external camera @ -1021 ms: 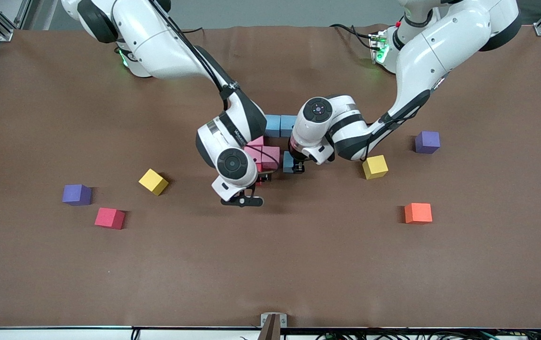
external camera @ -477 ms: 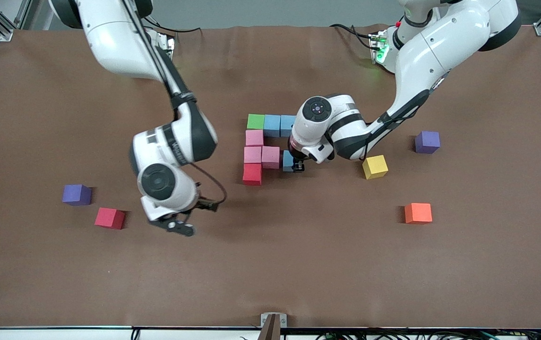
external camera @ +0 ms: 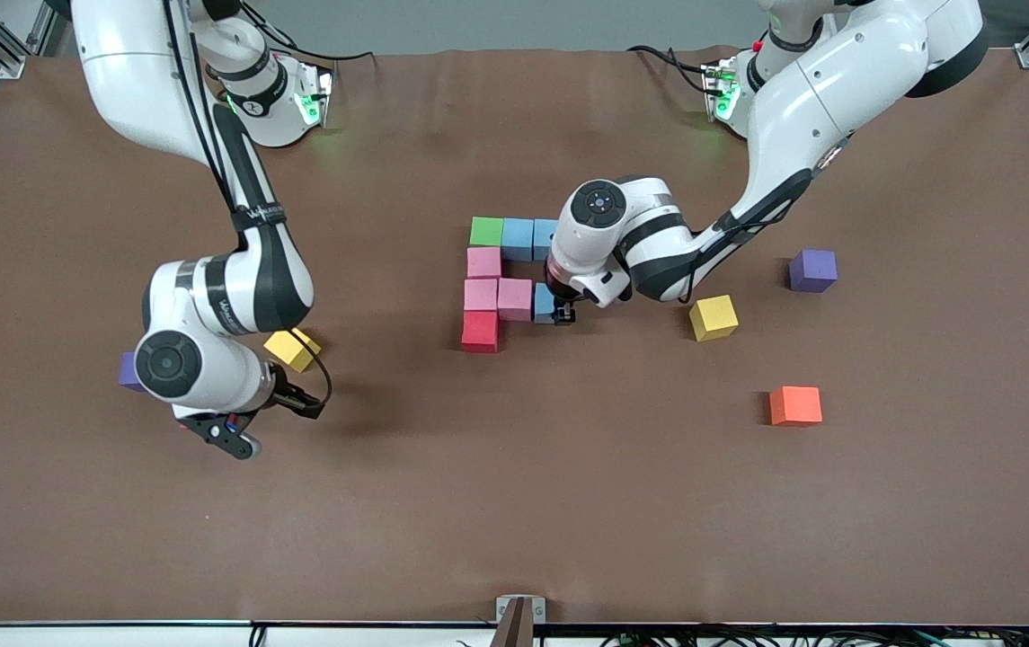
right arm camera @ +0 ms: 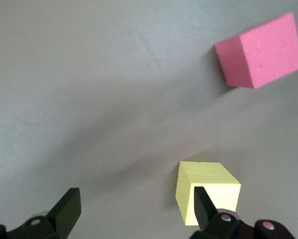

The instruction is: Arrange 11 blocks into digit 3

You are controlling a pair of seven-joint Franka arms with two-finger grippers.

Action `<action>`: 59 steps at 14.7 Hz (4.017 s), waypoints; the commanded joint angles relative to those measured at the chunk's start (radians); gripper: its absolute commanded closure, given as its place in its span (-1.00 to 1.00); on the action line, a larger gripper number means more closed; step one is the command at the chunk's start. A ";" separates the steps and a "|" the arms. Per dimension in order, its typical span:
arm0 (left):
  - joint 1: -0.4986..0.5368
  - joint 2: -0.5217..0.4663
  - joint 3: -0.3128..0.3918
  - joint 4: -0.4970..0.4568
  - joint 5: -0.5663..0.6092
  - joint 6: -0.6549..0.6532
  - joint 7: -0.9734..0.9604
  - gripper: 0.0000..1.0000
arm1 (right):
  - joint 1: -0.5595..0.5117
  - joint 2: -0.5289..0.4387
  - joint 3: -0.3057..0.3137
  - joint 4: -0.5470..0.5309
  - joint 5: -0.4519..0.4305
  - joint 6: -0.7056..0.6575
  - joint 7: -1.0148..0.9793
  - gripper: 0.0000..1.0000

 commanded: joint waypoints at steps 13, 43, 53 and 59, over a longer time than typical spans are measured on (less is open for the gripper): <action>-0.029 -0.021 -0.004 -0.014 0.056 -0.005 -0.296 -1.00 | -0.068 -0.136 0.029 -0.377 0.011 0.217 0.021 -1.00; 0.527 -0.049 -0.262 0.517 -0.020 -0.684 1.680 -1.00 | 0.019 0.153 0.058 0.271 -0.011 -0.119 -0.186 0.12; 0.476 -0.341 -0.033 0.538 -0.224 -0.729 2.242 -1.00 | 0.136 0.379 0.058 0.581 -0.021 -0.139 -0.306 0.27; 0.125 -0.570 0.574 0.526 -0.681 -0.759 2.489 -1.00 | 0.142 0.435 0.098 0.626 -0.015 -0.124 -0.300 0.29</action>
